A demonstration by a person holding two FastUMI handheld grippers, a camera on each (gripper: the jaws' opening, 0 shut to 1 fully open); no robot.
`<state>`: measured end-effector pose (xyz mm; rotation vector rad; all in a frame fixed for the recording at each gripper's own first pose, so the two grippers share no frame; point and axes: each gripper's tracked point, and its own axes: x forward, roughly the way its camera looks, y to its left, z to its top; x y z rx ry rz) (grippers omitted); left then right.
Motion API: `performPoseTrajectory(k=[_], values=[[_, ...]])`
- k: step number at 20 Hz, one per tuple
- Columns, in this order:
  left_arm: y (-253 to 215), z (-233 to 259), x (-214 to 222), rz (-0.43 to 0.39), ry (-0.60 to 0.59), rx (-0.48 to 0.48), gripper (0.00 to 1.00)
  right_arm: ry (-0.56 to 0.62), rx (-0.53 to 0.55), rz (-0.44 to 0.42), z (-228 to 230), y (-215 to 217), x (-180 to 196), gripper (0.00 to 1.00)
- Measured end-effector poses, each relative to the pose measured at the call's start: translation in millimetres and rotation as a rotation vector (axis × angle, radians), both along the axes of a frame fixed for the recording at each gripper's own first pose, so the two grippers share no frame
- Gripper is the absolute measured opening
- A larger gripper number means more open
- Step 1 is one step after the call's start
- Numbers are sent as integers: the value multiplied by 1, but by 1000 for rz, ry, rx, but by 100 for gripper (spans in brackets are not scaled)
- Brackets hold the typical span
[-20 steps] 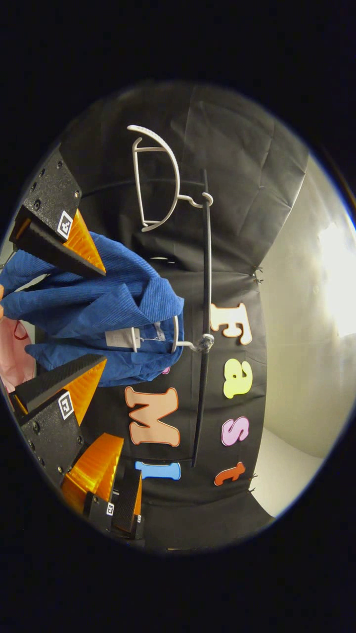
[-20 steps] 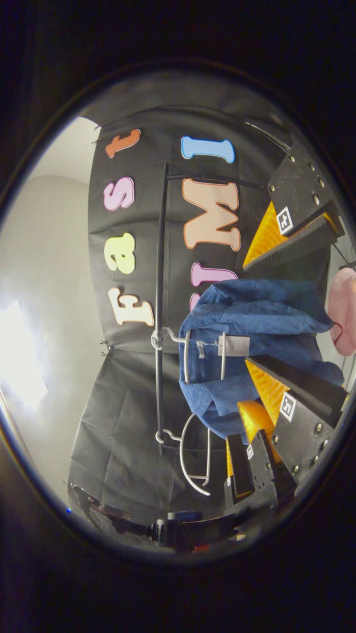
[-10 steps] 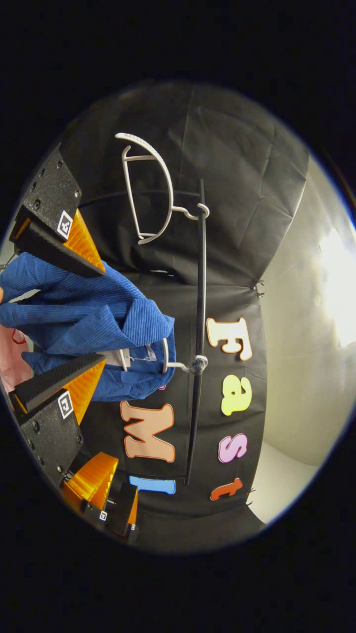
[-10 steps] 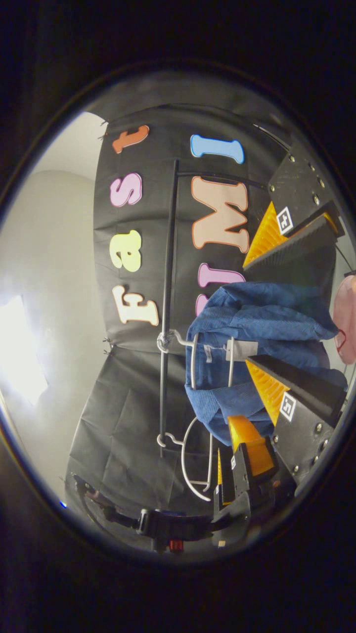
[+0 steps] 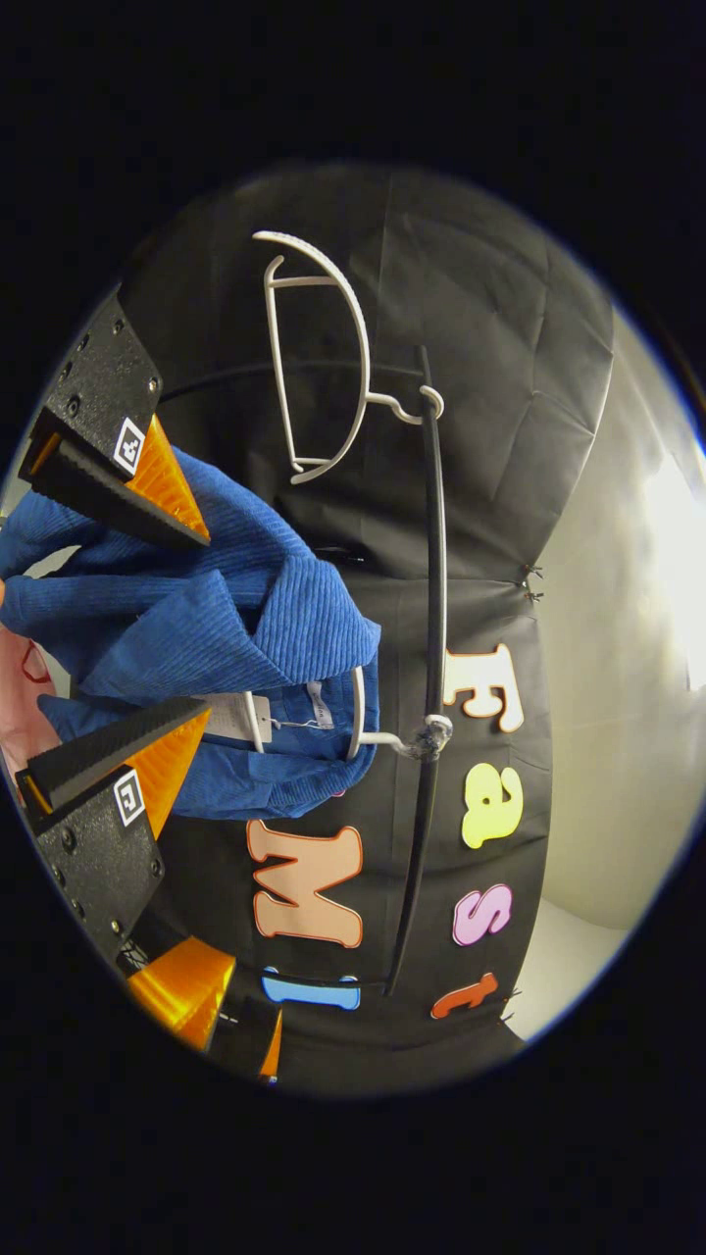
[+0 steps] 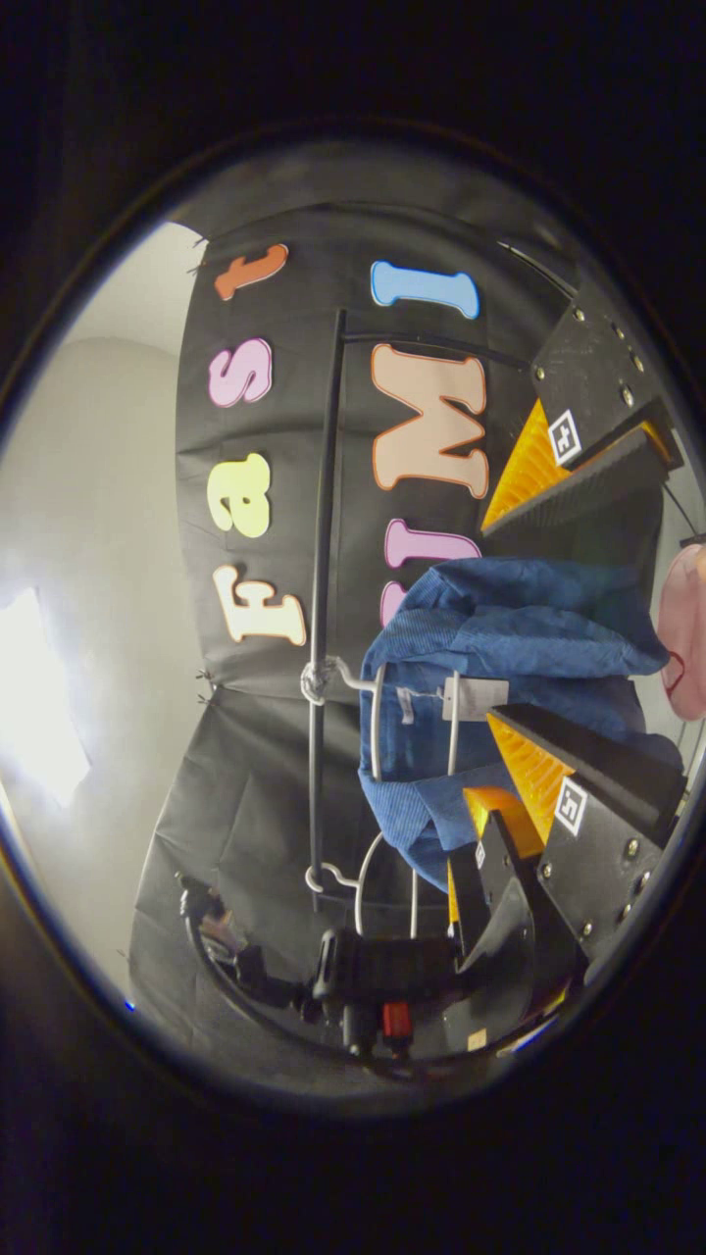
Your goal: Grasp the clothes on the hanger with both hands and then place them into the laundry hamper below.
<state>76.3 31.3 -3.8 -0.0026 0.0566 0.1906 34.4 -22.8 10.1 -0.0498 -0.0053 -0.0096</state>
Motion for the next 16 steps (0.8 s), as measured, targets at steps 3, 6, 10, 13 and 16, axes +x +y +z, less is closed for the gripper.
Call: performPoseTrajectory(k=[3, 6, 10, 13, 16], values=[[5, -4, 14, 45, 2, 20, 92, 4, -16, -18, -1, -14, -1, 99], [14, -8, 20, 93, 2, 43, 88, 7, -38, -30, -2, -23, 2, 99], [27, -11, 23, 132, 5, 46, 60, 11, -42, -22, -4, -29, 11, 99], [33, -11, 23, 138, 6, 41, 41, 15, -37, -3, -7, -26, 20, 99], [37, -12, 23, 140, 11, 49, 19, 20, -38, 22, -11, -19, 31, 99]])
